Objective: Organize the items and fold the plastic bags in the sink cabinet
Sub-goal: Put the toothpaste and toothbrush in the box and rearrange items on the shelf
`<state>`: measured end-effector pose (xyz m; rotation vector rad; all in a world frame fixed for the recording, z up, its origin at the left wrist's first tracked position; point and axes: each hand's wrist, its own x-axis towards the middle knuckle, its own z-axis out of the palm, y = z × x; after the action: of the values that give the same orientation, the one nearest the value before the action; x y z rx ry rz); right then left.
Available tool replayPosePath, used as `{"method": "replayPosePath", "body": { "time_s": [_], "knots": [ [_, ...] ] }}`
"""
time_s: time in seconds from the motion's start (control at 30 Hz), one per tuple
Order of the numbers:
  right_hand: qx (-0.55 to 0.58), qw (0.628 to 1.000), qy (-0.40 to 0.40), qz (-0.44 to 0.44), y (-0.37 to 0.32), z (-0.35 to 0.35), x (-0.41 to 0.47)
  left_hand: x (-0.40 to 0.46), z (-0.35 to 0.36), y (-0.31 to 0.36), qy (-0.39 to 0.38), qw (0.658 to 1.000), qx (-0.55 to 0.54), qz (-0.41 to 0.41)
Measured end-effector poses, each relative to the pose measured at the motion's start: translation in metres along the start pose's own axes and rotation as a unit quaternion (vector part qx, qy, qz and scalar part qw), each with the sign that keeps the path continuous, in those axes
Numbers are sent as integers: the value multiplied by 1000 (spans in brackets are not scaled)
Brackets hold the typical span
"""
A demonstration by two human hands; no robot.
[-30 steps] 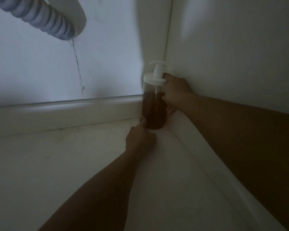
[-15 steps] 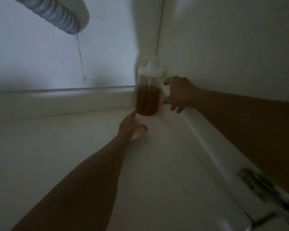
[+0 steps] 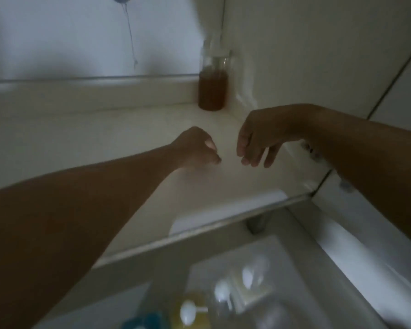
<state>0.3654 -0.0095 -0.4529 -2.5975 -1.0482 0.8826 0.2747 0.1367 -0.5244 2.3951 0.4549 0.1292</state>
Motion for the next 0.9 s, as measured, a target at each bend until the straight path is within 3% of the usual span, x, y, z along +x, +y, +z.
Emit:
{"method": "replayPosePath", "body": {
  "time_s": [0.1, 0.2, 0.33, 0.4, 0.5, 0.7, 0.9],
  "knots": [
    [-14, 998, -64, 7, 12, 28, -39, -56, 6, 29, -118, 992, 29, 12],
    [-53, 991, -123, 13, 28, 60, -68, -105, 7, 47, -275, 959, 53, -32],
    [-64, 988, -135, 28, 61, 115, -81, -137, 24, 42, -369, 907, 199, -47],
    [-50, 994, -93, 12, 79, 142, -79, -151, 45, 30, -347, 895, 278, -35],
    [-81, 995, -11, -51, 99, 172, -75, -171, 83, 6, -278, 916, 286, -49],
    [-7, 994, 4, -107, 109, 207, -68, -182, 130, -24, -192, 953, 223, -72],
    [-7, 992, 30, -122, 117, 215, -66, -182, 143, -26, -124, 966, 219, -51]
  ]
}}
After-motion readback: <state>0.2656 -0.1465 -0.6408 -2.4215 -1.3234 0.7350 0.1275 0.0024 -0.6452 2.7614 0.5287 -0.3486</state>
